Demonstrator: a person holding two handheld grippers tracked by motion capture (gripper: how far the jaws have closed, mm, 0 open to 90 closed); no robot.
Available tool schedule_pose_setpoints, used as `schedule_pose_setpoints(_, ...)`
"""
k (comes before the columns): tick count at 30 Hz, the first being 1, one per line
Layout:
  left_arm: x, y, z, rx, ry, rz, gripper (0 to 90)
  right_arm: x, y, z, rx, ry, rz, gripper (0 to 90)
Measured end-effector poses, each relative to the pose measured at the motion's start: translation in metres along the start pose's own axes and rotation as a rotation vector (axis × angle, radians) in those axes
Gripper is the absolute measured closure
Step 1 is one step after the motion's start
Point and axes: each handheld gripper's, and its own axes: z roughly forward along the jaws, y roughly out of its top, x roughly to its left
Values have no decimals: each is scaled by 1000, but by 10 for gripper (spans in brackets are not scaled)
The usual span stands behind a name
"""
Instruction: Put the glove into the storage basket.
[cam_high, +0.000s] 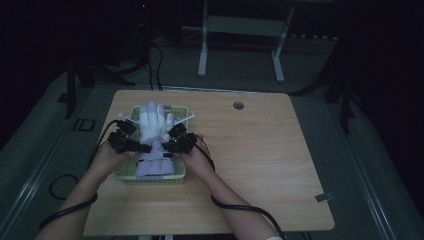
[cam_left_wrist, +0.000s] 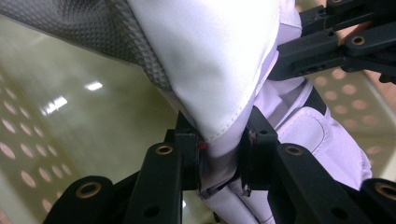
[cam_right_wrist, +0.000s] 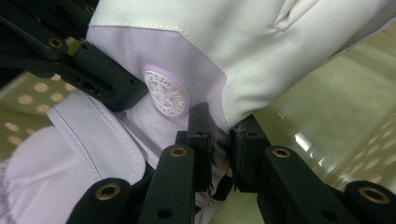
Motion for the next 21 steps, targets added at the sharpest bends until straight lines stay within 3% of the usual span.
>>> schedule_pose_setpoints(8, -1, 4, 6, 62, 38, -13, 724, 3, 0, 7, 44, -34, -2, 791)
schedule_pose_setpoints(12, -2, 6, 11, 89, 80, -19, 635, 5, 2, 9, 71, -59, 10, 749)
schedule_pose_setpoints(15, -1, 6, 15, 107, 95, -29, 595, 6, 2, 10, 84, -81, 23, 707)
schedule_pose_setpoints(17, -3, 6, 18, 118, 132, -19, 567, 7, 3, 11, 90, -89, 30, 669)
schedule_pose_setpoints(21, -9, 8, 25, 134, 184, -10, 534, 6, 2, 10, 69, -60, 34, 535)
